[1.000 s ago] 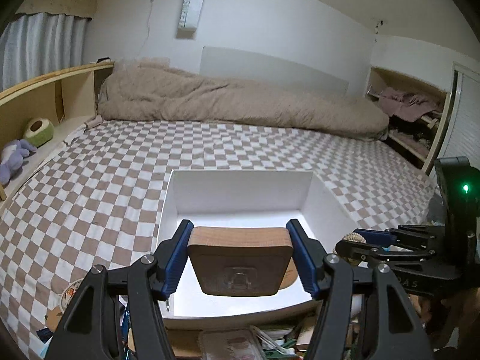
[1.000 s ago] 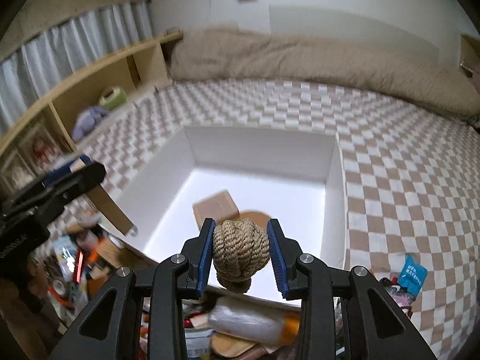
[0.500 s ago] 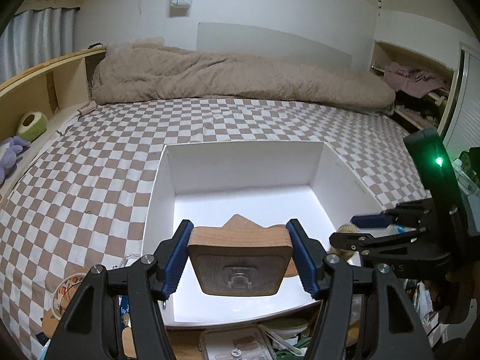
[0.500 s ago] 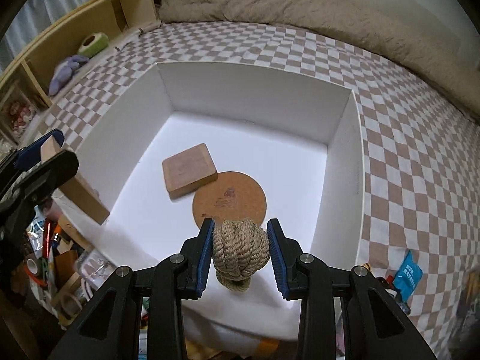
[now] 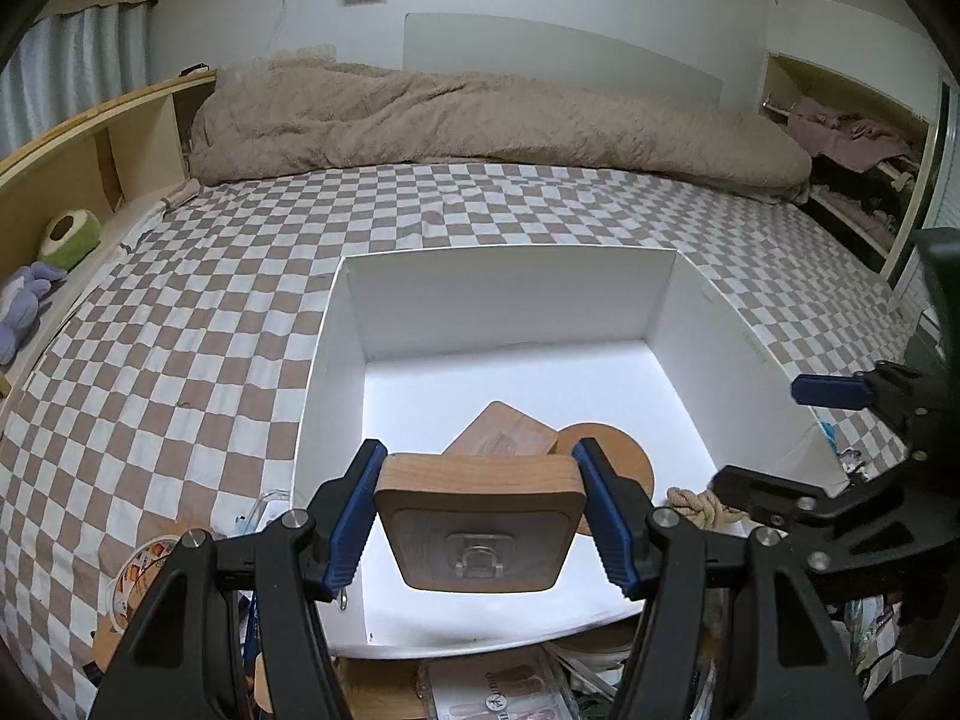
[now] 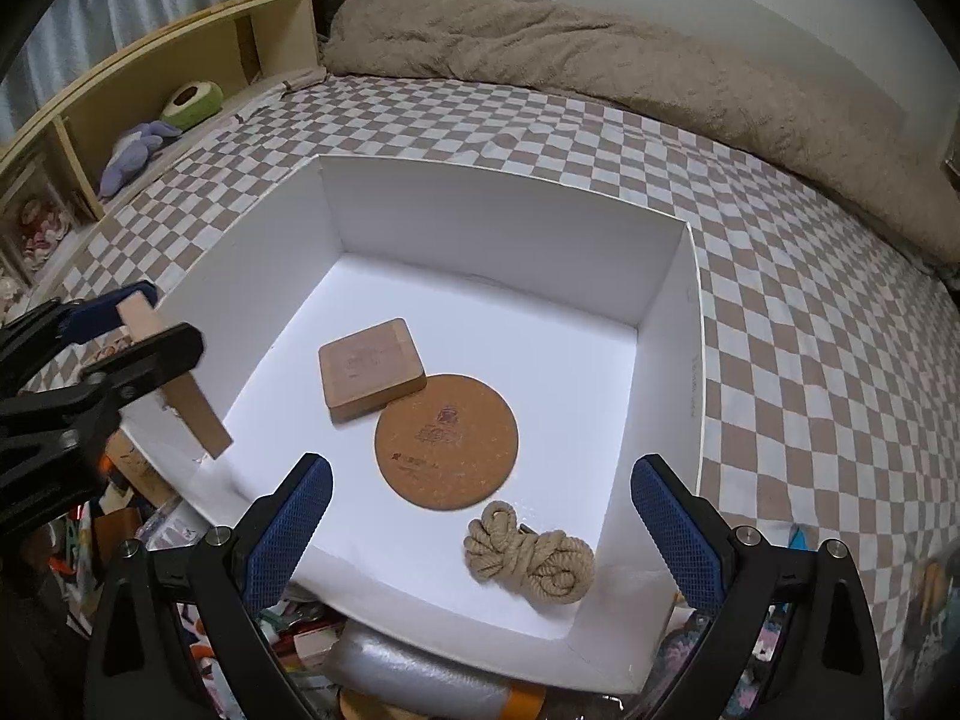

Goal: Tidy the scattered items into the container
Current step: 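Carry the rope ball and wooden block over the box and release both inside, then lift both open tools back from the box toward the pile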

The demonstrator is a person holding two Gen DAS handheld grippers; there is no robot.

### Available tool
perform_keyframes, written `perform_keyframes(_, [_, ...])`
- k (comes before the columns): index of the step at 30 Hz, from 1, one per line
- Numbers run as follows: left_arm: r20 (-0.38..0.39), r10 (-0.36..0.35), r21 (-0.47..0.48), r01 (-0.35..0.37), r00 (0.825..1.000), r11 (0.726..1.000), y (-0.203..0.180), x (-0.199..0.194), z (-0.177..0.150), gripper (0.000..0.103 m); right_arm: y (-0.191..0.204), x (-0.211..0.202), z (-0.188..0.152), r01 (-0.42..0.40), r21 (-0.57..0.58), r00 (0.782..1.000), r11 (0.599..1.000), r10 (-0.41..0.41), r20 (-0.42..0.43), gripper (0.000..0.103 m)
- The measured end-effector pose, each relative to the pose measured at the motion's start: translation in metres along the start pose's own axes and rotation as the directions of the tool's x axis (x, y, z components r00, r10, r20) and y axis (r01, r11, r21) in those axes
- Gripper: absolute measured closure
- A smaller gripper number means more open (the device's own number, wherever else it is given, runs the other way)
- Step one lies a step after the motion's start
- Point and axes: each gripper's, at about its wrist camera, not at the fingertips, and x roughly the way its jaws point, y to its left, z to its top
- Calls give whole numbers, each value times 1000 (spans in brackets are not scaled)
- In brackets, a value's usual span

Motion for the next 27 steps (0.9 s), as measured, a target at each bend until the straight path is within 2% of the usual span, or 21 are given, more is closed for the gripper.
perform_keyframes(6, [-37,20,12,-20,999,1000,-2,11,4,40,0,-7,-2,-7,3,1000,1000,7,20,3])
perform_keyframes(7, [-38,27,10,-26,999,1000,-3,13,5,33,0,-8,-2,-13,2,1000,1000,13,21,3])
perform_keyframes(8, [-37,41,7,-40,999,999,-3,14,6,17,0,-9,-2,-15,1,1000,1000,15,20,3])
perform_keyframes(10, [-17,64,5,-64,998,998,-3,11,8,9,0,-9,-2,-14,-1,1000,1000,14,21,3])
perform_keyframes(27, [28,72,6,-72,997,997,0,-15,9,9,1,-24,-7,-30,15,998,999,29,53,3])
